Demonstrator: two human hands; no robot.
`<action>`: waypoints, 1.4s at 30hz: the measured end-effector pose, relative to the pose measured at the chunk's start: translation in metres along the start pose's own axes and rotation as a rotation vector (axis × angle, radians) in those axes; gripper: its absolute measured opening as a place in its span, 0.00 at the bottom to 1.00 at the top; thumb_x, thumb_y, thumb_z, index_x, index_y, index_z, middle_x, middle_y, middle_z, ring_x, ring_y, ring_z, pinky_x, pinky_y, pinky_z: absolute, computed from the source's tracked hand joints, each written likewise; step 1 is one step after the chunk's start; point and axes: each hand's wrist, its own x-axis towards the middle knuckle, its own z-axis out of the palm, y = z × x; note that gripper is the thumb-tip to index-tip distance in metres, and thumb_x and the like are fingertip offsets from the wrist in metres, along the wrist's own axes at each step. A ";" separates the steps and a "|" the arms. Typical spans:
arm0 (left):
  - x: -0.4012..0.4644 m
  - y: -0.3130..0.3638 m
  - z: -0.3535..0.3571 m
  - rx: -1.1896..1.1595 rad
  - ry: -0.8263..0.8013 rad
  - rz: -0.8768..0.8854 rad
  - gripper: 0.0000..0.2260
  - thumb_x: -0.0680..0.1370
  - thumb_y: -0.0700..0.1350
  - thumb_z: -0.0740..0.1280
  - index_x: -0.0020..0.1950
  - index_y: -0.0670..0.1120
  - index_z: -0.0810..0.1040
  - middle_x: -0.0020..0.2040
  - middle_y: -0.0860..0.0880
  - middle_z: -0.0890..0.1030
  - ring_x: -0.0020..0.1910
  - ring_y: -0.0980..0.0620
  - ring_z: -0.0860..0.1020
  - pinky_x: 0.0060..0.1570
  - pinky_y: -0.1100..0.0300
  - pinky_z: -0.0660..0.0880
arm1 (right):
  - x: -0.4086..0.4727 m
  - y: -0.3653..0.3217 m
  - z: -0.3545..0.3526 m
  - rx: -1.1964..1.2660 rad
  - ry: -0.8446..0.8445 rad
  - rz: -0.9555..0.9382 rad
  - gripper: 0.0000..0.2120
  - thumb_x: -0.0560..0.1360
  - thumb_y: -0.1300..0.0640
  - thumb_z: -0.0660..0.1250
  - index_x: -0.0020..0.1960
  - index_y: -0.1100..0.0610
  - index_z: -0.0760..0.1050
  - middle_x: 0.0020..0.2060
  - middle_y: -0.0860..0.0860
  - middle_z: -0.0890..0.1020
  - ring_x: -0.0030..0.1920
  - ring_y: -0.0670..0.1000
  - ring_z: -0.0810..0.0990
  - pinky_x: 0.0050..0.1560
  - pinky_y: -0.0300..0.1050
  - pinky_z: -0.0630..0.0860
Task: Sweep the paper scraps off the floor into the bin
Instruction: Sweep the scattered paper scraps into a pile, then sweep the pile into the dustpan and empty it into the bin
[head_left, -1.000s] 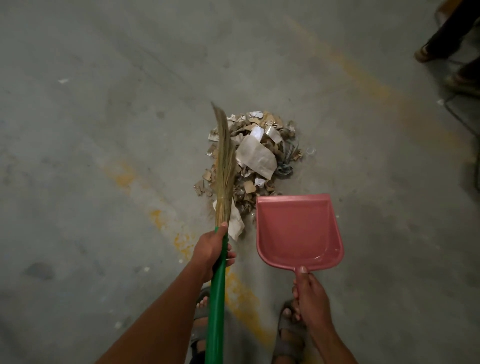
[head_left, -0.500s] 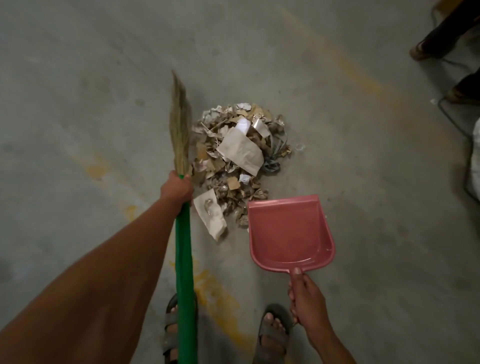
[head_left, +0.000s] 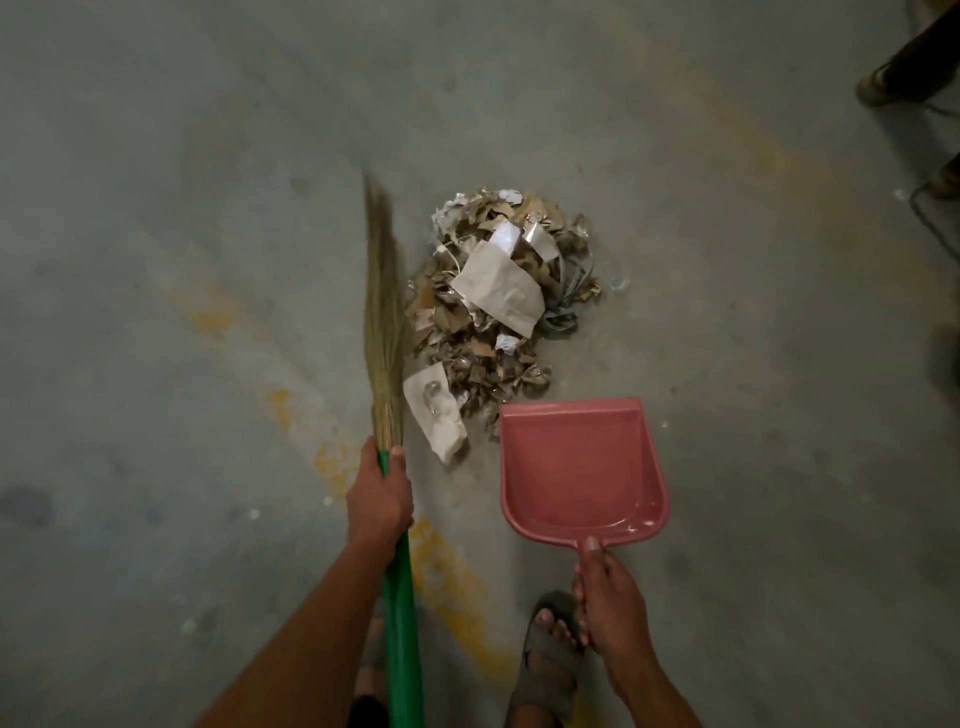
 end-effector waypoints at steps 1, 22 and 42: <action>-0.008 -0.013 0.001 0.004 0.026 -0.028 0.27 0.84 0.63 0.57 0.82 0.59 0.60 0.55 0.40 0.83 0.41 0.40 0.84 0.29 0.54 0.81 | -0.001 -0.002 -0.002 -0.010 -0.002 -0.001 0.24 0.86 0.42 0.60 0.42 0.60 0.74 0.31 0.57 0.72 0.20 0.48 0.69 0.21 0.36 0.65; -0.062 -0.051 0.035 -0.023 -0.024 -0.056 0.23 0.86 0.60 0.58 0.80 0.57 0.63 0.49 0.38 0.83 0.37 0.42 0.82 0.27 0.54 0.77 | 0.029 0.072 -0.049 -0.387 -0.068 0.071 0.29 0.82 0.31 0.57 0.37 0.52 0.77 0.27 0.49 0.79 0.27 0.50 0.75 0.38 0.49 0.70; 0.039 -0.080 0.029 0.098 0.042 0.087 0.31 0.78 0.73 0.52 0.79 0.64 0.57 0.62 0.38 0.83 0.57 0.33 0.83 0.54 0.34 0.82 | 0.049 0.113 0.127 -0.199 -0.242 0.298 0.22 0.86 0.40 0.55 0.45 0.56 0.73 0.33 0.54 0.75 0.22 0.50 0.71 0.24 0.37 0.65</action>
